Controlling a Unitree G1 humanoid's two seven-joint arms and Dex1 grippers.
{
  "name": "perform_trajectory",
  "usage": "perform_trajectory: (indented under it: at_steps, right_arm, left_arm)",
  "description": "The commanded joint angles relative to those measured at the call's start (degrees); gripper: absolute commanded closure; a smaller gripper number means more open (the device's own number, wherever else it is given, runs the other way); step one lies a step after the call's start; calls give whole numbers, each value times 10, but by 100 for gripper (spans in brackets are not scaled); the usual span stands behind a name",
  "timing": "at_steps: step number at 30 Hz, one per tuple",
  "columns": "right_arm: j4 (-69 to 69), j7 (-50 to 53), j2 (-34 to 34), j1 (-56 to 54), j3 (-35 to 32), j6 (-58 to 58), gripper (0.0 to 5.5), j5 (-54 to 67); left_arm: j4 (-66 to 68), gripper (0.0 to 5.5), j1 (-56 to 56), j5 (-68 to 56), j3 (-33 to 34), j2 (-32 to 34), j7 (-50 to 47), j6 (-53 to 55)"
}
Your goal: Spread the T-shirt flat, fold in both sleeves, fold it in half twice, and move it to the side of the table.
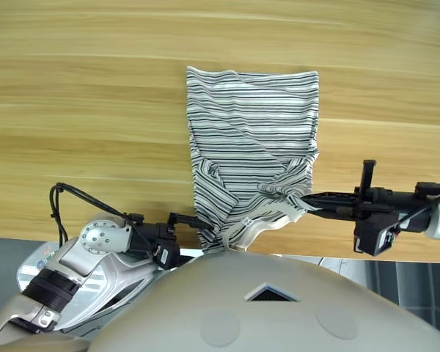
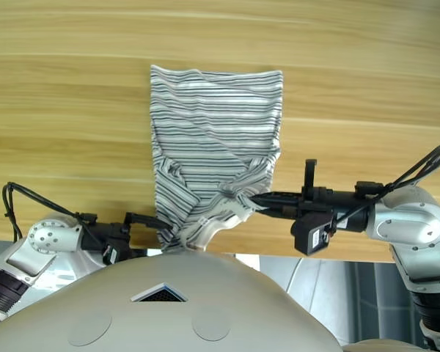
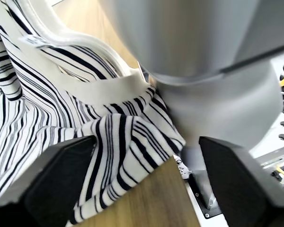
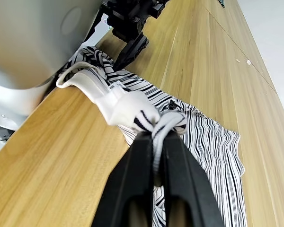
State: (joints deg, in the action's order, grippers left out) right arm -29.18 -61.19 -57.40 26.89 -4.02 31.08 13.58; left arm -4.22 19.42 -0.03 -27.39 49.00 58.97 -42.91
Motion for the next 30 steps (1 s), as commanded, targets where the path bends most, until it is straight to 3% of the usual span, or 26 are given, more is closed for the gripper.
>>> perform_trajectory:
  at_steps: [1,19,30]
  right_arm:
    - [-8,1,-1,-6,-7,-6,544,-1]
    - [7,2,5,-15,-2,-4,544,-4]
    - [35,0,10,-30,2,11,544,-11]
  left_arm:
    - [10,210,-13,13,-4,-3,-6,-7]
    - [35,533,-37,21,-10,-16,-24,-21]
    - [-55,541,-61,-170,101,77,8,-38]
